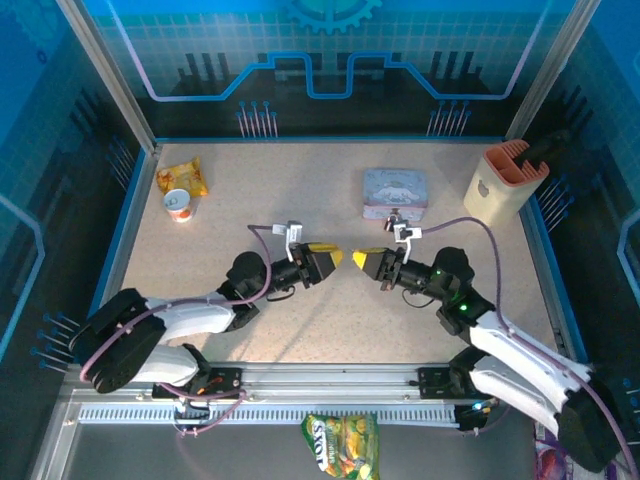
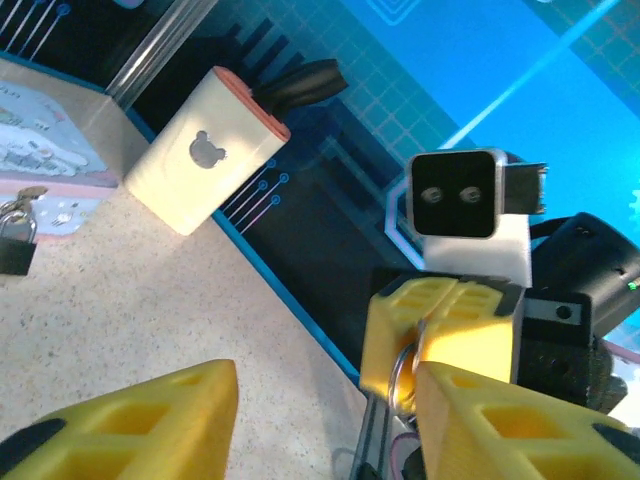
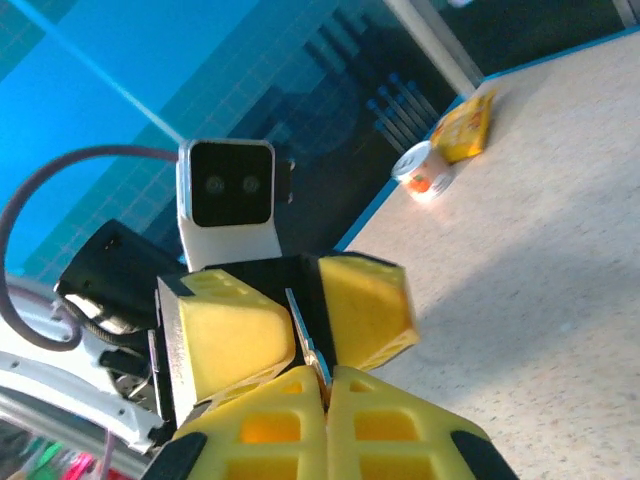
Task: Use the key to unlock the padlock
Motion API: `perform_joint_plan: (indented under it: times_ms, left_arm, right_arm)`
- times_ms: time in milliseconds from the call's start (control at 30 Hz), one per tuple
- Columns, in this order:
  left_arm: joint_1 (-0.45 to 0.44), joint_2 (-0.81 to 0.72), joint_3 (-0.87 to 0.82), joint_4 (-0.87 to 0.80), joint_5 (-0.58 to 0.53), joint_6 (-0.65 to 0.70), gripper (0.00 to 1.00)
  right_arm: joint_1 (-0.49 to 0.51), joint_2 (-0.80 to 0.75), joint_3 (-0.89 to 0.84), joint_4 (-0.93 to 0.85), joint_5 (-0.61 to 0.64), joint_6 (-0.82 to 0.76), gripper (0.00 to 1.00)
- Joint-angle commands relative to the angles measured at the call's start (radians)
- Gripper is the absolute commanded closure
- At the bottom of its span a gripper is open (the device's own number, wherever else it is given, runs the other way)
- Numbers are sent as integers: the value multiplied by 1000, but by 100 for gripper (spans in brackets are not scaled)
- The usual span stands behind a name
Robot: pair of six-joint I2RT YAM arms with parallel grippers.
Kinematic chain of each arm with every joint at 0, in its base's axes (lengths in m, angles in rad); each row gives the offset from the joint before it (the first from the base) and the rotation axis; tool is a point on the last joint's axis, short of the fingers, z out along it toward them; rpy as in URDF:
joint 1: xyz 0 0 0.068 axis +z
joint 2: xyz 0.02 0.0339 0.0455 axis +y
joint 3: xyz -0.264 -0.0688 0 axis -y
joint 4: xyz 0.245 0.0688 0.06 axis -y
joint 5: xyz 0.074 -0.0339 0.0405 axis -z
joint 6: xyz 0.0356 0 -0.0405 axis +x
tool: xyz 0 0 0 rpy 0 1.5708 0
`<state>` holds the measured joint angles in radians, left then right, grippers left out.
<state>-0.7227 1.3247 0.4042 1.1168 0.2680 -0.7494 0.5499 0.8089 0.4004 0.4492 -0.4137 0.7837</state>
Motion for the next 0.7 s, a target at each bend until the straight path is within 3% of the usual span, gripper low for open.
perform_joint_plan:
  times_ms: [0, 167, 267, 400, 667]
  left_arm:
    - [18, -63, 52, -178, 2, 71, 44]
    - [19, -80, 225, -632, -140, 169, 41]
    - [18, -4, 344, -802, -181, 199, 40]
    - [0, 155, 514, -965, -256, 197, 39]
    - [-110, 543, 963, -1281, -419, 271, 36]
  right_arm:
    - [-26, -116, 94, -431, 165, -187, 100]
    - [-62, -219, 209, -814, 457, -264, 100]
    - [-83, -273, 267, -939, 572, -283, 100]
    - [-87, -368, 326, -1019, 691, -303, 100]
    - [-88, -538, 311, -1068, 816, -319, 100]
